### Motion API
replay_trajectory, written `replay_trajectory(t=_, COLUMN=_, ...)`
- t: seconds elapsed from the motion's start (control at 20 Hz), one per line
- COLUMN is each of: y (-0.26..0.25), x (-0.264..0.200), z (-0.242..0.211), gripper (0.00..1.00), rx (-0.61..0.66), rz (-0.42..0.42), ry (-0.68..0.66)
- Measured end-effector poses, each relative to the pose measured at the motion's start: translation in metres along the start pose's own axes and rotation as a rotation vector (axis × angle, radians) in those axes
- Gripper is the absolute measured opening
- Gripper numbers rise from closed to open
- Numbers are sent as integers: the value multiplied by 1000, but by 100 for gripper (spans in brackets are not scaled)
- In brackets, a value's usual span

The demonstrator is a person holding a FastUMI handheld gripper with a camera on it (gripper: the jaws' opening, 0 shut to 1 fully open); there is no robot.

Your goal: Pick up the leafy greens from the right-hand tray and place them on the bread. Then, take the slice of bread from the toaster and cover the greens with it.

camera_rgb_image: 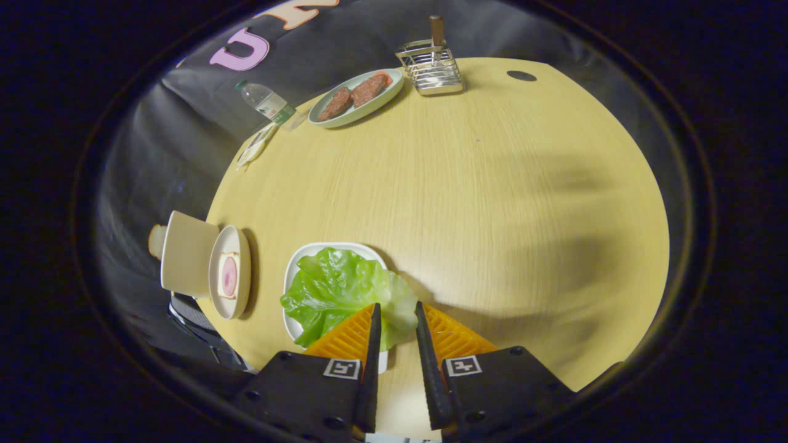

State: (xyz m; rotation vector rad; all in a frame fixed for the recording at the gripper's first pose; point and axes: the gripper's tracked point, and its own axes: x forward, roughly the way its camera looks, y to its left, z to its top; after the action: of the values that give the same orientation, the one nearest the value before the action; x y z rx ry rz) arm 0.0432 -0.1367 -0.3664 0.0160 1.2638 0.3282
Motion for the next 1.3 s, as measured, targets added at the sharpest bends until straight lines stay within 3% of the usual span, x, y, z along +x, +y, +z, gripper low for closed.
replay_trajectory(t=0.2, y=5, x=-1, z=0, gripper=16, rx=-1, rz=6, ry=-4)
replay_trajectory(t=0.4, y=10, x=-7, z=4, gripper=3, rx=-20, rz=3, ry=-33)
replay_trajectory(t=0.9, y=50, x=-50, z=23, gripper=3, rx=58, rz=63, ry=-130)
replay_trajectory(t=1.3, y=98, x=-81, z=31, gripper=3, rx=38, rz=90, ry=-196)
